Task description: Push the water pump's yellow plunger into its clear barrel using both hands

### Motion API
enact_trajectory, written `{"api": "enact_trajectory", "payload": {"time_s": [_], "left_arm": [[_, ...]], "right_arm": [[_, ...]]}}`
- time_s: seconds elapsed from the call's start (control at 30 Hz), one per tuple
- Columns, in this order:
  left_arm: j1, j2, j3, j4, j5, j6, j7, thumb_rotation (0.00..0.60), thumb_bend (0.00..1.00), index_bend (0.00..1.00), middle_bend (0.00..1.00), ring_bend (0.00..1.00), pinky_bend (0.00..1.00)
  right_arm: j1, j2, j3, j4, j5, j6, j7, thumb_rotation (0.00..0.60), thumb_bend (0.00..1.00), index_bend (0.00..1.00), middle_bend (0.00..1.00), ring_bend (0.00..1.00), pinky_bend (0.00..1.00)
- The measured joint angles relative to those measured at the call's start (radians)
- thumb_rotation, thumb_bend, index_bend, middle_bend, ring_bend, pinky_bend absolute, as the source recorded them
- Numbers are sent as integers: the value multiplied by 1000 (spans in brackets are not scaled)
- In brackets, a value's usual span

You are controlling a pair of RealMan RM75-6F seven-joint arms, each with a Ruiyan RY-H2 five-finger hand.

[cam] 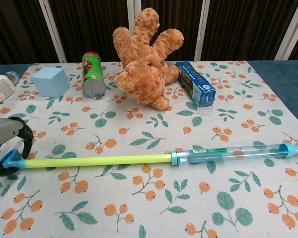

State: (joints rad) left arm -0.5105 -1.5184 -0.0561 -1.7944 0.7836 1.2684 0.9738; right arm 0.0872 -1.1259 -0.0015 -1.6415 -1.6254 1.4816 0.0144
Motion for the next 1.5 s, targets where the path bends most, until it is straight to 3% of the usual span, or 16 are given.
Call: {"api": "enact_trajectory", "payload": {"time_s": [1.0,1.5], "left_arm": [[-38,-34,23,46,-49,24,-6,600,439,537,166,47,162],[-42,-24,64,67,92,51,-10,600,478,636,176,47,162]], "right_arm": [[0,0,3,-2,6,2,7,600,313,0,0,0,0],[5,1,-3,-14,0,-12,-13,600,313,0,0,0,0]]}}
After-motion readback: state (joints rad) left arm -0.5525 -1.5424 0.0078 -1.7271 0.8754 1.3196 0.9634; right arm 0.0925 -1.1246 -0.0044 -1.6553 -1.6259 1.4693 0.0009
